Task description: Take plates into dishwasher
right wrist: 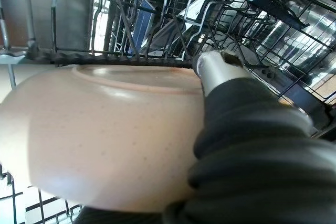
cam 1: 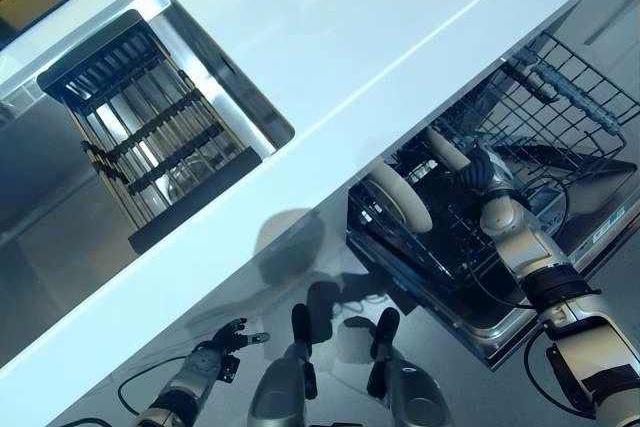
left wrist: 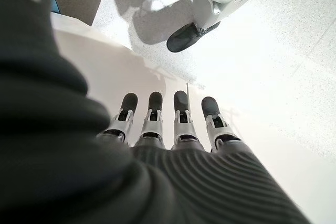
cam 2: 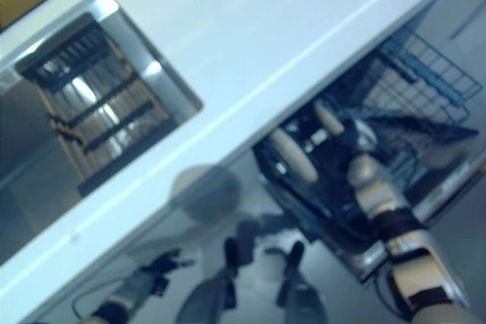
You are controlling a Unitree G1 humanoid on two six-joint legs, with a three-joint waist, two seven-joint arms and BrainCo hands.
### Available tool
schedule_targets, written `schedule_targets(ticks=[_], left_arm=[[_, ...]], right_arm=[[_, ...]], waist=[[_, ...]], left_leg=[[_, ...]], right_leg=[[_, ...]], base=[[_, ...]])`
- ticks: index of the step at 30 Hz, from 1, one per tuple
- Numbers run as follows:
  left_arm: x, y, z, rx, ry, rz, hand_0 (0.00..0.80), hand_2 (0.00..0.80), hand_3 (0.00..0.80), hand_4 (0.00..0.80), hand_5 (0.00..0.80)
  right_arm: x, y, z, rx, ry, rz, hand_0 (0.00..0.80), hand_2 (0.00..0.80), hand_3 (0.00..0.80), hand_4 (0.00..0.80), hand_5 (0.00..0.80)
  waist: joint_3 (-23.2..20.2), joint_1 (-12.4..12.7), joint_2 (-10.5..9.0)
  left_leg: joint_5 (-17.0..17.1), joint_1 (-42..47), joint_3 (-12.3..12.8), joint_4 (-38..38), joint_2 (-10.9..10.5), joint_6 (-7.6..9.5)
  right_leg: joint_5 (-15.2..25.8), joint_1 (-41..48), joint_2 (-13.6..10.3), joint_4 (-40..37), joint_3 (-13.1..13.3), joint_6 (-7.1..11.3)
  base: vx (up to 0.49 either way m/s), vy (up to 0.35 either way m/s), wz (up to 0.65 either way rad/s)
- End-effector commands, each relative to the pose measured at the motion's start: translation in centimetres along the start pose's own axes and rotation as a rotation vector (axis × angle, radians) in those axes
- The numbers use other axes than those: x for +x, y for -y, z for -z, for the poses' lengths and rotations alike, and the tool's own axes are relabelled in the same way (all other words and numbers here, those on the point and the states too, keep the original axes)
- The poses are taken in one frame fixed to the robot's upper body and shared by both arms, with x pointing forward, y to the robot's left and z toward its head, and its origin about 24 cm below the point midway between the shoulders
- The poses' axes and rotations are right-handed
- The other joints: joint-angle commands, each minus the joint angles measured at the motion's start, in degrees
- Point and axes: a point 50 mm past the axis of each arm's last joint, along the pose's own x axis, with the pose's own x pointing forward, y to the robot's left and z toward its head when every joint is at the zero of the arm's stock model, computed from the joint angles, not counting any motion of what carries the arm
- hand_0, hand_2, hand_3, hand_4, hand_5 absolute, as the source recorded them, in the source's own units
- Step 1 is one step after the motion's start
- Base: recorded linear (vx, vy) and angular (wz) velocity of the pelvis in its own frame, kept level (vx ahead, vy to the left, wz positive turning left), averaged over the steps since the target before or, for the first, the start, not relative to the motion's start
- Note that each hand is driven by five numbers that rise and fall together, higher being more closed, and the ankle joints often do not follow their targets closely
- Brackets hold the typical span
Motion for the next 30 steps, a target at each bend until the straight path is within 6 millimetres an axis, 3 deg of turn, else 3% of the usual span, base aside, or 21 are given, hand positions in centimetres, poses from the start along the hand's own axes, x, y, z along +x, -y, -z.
schedule_targets(ticks=[1,14,30], left_arm=[[0.1,-1.0,-0.9,0.053,0.009,-0.013,0.000,0.000,0.000,0.000,0.000],[0.1,-0.9,-1.0,0.049,0.010,-0.013,0.000,0.000,0.000,0.000,0.000],[0.2,-1.0,-1.3,0.055,0.013,-0.013,0.000,0.000,0.000,0.000,0.000]], right_arm=[[0.8,-1.0,-1.0,-0.028,-0.005,-0.041,0.800,0.800,0.800,0.800,0.800],[0.8,-0.9,-1.1,-0.019,-0.013,-0.010,0.800,0.800,0.800,0.800,0.800],[1.0,-0.9,0.8,-0.023,-0.158,-0.024,0.800,0.800,0.800,0.800,0.800]], waist=[[0.2,1.7,-1.03],[0.3,1.8,-1.15],[0.5,1.9,-1.03]], left_leg=[[-6.0,-2.3,-0.3,-0.1,-4.9,4.39],[-6.0,-2.3,-0.3,-0.1,-4.9,4.44],[-6.0,-2.3,-0.3,-0.1,-4.9,4.46]], right_leg=[[-11.2,-1.0,-1.1,7.4,1.7,2.00],[-10.9,-1.3,-1.1,7.4,1.7,2.16],[-10.8,-1.6,-1.2,7.7,1.9,2.15]], base=[[0.000,0.000,0.00],[0.000,0.000,0.00],[0.000,0.000,0.00]])
